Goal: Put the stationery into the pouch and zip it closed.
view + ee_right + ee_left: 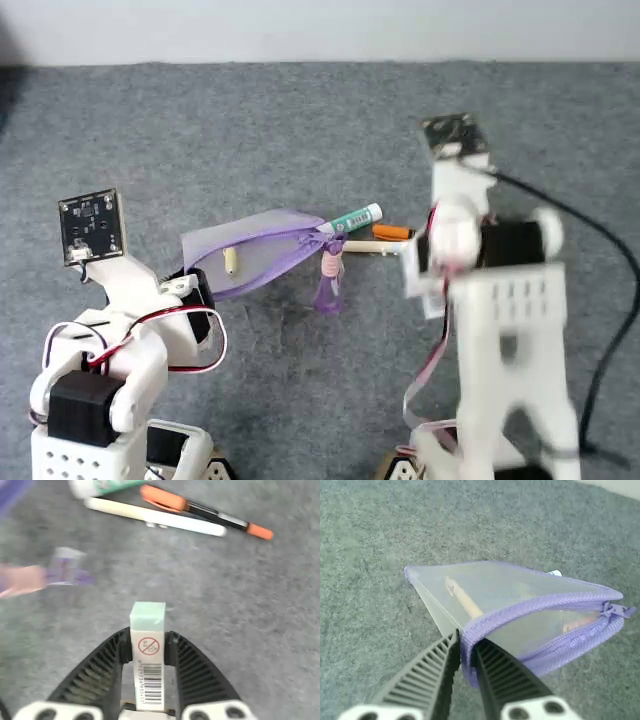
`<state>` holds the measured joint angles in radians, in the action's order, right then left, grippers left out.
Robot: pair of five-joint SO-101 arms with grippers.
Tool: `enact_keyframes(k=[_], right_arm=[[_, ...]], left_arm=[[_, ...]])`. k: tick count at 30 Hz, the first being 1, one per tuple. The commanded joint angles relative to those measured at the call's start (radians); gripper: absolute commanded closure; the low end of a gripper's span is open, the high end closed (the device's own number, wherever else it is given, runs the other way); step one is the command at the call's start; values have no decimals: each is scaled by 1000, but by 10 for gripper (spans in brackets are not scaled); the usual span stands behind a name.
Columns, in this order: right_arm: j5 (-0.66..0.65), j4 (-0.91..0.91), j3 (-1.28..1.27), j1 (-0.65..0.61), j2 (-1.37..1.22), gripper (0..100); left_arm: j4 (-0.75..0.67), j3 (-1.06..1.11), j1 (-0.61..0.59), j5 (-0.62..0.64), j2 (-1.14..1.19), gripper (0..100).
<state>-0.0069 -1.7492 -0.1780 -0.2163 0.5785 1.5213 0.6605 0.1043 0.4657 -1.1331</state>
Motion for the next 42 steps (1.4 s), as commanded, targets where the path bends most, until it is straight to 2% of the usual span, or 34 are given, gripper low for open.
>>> enact_keyframes(k=[1, 5, 10, 18, 24, 27, 36, 42], right_arm=[[104, 54, -66, -143, 216, 991], [130, 229, -140, -292, 352, 991], [127, 588, -241, -426, 446, 991], [110, 1029, -408, -555, 452, 991], [-11, 1274, -577, -579, 452, 991], [-17, 1342, -615, -579, 452, 991], [-14, 1356, -701, -575, 452, 991], [-15, 1558, -822, -512, 452, 991]], left_arm=[[12, 21, 3, -5, 29, 987], [11, 21, 3, -5, 29, 987], [5, 21, 3, -5, 29, 987], [-18, 21, 3, -3, 29, 987], [-31, -38, 3, 32, 81, 987], [-14, -108, 3, 58, 183, 987], [60, -354, 3, 94, 474, 987], [60, -360, 3, 94, 489, 987]])
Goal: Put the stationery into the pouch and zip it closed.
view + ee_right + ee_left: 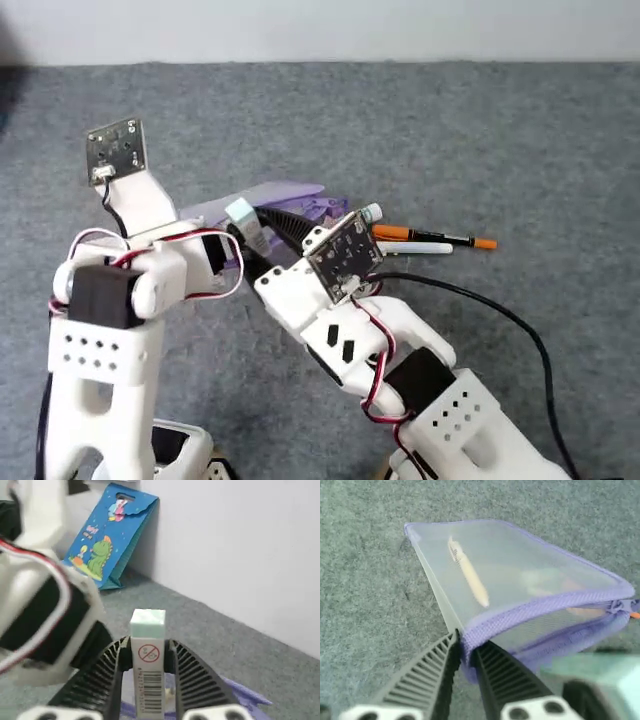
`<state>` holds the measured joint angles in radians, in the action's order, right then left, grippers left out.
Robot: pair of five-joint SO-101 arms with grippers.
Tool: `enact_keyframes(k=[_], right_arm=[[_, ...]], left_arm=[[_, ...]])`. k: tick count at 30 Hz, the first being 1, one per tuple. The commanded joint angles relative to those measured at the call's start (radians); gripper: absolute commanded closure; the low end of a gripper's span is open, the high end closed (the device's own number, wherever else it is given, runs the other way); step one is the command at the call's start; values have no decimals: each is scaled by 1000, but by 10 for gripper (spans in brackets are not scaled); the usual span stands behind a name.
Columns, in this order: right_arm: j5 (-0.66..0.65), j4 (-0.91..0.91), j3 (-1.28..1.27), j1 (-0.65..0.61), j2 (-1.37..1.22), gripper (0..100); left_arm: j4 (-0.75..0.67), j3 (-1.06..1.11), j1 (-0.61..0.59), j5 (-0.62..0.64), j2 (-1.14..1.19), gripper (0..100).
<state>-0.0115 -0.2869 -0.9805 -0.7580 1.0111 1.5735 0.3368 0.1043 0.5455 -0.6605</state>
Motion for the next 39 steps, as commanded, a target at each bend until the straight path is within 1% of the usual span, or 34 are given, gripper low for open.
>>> enact_keyframes(k=[1, 11, 15, 16, 18, 21, 24, 27, 30, 36, 39], right_arm=[[-11, 108, -35, 33, 19, 991], [-12, 122, -92, 35, 18, 978], [-38, 122, -87, 35, 18, 890], [-43, 125, -81, 35, 18, 882], [-44, 151, -74, 33, 16, 905], [-46, 213, -68, 33, -25, 991], [-48, 302, -49, 31, -94, 972], [-46, 351, -23, 28, -170, 990], [-46, 390, -25, 31, -219, 991], [-49, 383, -28, 35, -239, 986], [-109, 321, -28, 35, -240, 971]], left_arm=[[8, -36, 3, 14, 17, 987], [3, -36, 3, 14, 23, 987], [3, -36, 3, 14, 23, 987], [3, -36, 3, 14, 23, 987], [3, -36, 3, 14, 21, 987], [3, -36, 5, 14, 23, 987], [3, -38, 26, 14, 23, 987], [5, -38, 68, 17, 18, 987], [2, -39, 78, 55, 23, 987], [8, -39, 77, 60, 20, 987], [3, -39, 77, 61, 20, 987]])
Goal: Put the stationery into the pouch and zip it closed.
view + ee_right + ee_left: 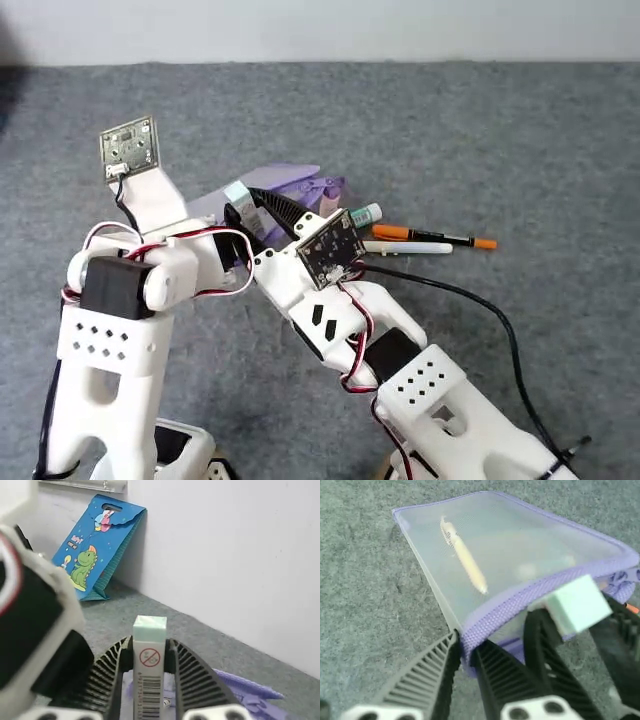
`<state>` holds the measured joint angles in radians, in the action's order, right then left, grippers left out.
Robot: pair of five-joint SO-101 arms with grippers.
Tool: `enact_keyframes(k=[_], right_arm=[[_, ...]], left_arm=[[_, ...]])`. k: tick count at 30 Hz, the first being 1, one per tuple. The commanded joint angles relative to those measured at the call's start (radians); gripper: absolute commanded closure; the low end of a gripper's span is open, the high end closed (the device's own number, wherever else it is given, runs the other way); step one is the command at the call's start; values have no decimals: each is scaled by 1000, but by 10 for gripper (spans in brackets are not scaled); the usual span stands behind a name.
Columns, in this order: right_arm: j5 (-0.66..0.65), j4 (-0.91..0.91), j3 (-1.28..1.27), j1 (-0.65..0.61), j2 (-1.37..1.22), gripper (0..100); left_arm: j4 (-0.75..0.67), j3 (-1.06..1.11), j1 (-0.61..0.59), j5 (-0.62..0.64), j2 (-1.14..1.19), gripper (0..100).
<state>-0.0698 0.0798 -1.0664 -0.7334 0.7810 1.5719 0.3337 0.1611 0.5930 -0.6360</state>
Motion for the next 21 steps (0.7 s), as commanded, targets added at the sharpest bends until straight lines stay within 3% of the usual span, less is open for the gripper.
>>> enact_keyframes(k=[1, 7, 21], right_arm=[[-55, -67, 58, 10, -10, 951], [-58, -150, 83, 36, 7, 812], [-51, -575, 169, 62, 352, 811]], left_arm=[[3, -36, 20, 14, -5, 987], [5, -36, 20, 14, -5, 987], [3, -31, 20, 14, 0, 987]])
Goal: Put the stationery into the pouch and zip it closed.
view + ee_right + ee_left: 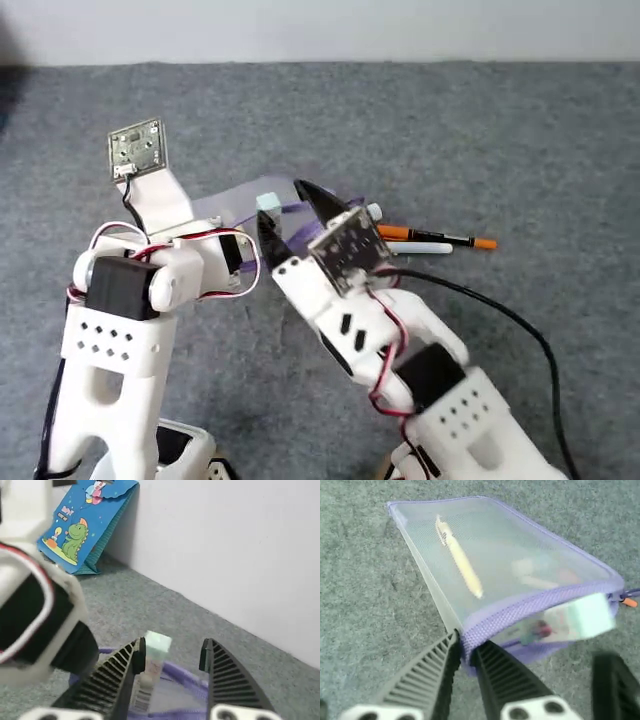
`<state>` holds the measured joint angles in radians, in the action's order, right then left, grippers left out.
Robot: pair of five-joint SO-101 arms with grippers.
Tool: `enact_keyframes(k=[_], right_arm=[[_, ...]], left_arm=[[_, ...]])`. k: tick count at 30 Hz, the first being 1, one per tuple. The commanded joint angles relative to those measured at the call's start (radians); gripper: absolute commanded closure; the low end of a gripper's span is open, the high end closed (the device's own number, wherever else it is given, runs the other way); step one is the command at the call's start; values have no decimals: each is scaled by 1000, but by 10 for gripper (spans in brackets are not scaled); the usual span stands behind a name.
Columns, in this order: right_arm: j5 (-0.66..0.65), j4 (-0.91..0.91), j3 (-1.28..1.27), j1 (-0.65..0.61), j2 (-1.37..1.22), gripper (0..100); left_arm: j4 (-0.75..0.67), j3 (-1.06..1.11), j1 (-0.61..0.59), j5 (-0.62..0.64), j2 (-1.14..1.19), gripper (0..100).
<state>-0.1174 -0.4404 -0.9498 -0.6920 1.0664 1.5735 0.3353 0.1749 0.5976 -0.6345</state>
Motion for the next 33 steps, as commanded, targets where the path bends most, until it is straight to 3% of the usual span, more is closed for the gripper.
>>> enact_keyframes(k=[1, 9, 14, 16, 27, 33], right_arm=[[-2, -71, 51, 24, 71, 811], [58, -62, -23, 24, 73, 821], [61, -53, -55, 8, 71, 997], [61, -53, -77, 2, 59, 961], [58, 226, -86, 31, -260, 991], [58, 10, -46, 45, -108, 991]], left_arm=[[2, -33, 6, 9, -2, 987], [-12, -36, 6, 9, -2, 987], [-14, -36, 6, 9, -2, 987], [-14, -35, 6, 11, -2, 987], [-25, -33, 6, 11, -2, 987], [-23, -36, 6, 11, -2, 987]])
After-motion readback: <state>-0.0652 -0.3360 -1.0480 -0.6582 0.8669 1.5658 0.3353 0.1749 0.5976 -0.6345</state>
